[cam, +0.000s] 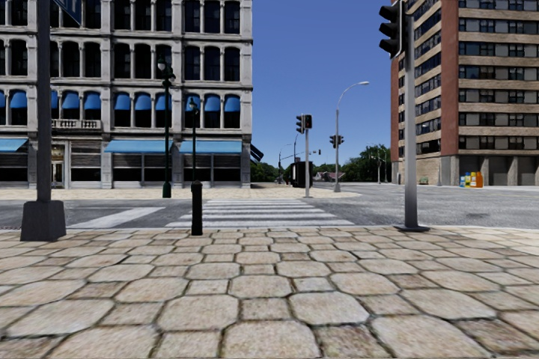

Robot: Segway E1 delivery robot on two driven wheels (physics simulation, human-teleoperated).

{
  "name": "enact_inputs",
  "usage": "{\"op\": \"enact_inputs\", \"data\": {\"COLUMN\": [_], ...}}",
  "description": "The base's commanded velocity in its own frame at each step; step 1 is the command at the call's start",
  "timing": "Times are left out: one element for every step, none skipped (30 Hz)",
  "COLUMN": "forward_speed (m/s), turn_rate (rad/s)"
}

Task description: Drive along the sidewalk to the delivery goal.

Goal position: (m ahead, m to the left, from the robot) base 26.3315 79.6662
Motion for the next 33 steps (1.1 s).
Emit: {"op": "enact_inputs", "data": {"forward_speed": [2.00, 2.00, 2.00, 2.00, 2.00, 2.00, 2.00, 2.00, 2.00, 2.00, 2.00, 2.00, 2.00, 2.00, 2.00, 2.00, 2.00, 2.00, 2.00, 2.00, 2.00, 2.00, 2.00, 2.00, 2.00, 2.00, 2.00, 2.00, 2.00, 2.00, 2.00, 2.00, 2.00], "turn_rate": [0.00, 0.00, 0.00, 0.00, 0.00, 0.00, 0.00, 0.00, 0.00, 0.00, 0.00, 0.00, 0.00, 0.00, 0.00, 0.00, 0.00, 0.00, 0.00, 0.00, 0.00, 0.00, 0.00, 0.00, 0.00, 0.00, 0.00, 0.00, 0.00, 0.00, 0.00, 0.00, 0.00]}}
